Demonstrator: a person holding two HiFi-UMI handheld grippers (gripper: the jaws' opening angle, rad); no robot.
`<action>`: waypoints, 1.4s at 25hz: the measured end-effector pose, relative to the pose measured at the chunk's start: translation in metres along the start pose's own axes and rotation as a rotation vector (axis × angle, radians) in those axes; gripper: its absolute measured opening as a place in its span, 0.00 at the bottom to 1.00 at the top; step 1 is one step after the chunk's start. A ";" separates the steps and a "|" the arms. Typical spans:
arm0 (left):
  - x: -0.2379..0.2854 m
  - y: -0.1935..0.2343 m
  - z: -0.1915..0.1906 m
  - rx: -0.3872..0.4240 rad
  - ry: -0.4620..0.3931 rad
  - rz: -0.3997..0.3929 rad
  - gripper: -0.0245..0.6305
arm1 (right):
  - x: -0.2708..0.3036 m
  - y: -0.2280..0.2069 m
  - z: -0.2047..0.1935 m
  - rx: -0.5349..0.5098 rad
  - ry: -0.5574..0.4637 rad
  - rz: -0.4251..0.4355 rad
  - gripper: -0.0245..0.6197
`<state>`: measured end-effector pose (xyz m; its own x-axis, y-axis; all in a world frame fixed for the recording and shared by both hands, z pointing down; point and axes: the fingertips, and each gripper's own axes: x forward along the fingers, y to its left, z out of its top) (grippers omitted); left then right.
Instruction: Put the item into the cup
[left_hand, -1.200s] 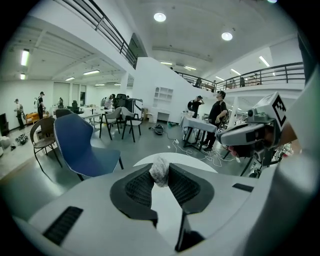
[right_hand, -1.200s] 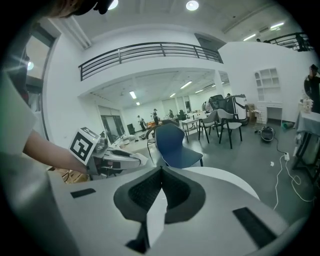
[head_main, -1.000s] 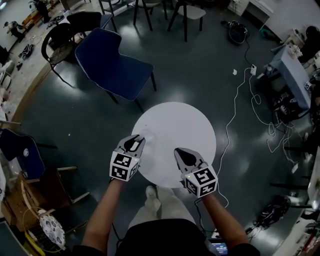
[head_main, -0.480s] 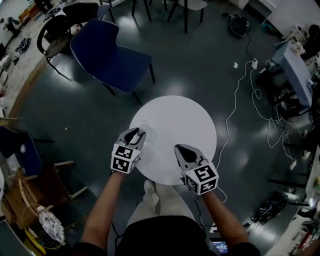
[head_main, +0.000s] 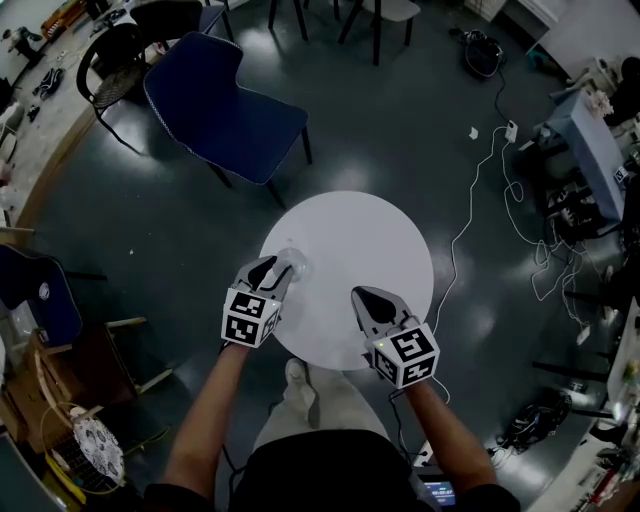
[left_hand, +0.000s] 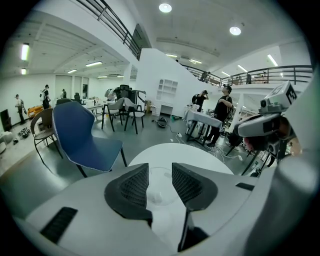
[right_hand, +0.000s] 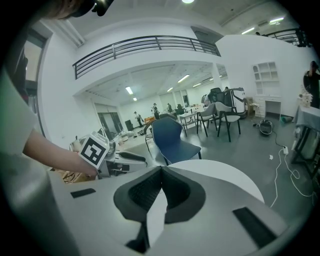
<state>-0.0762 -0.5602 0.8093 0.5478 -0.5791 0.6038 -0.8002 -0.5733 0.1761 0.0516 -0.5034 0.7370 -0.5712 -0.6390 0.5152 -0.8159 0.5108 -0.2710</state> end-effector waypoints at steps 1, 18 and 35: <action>-0.002 0.000 0.001 -0.002 -0.004 0.000 0.28 | 0.000 0.001 0.001 -0.001 -0.001 0.001 0.06; -0.055 -0.020 0.038 0.013 -0.082 -0.006 0.18 | -0.021 0.026 0.033 -0.037 -0.067 -0.009 0.06; -0.152 -0.066 0.076 0.061 -0.238 -0.012 0.08 | -0.071 0.074 0.068 -0.109 -0.143 -0.018 0.06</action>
<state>-0.0883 -0.4785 0.6463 0.6047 -0.6883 0.4008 -0.7812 -0.6106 0.1301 0.0259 -0.4592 0.6246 -0.5700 -0.7200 0.3959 -0.8159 0.5529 -0.1691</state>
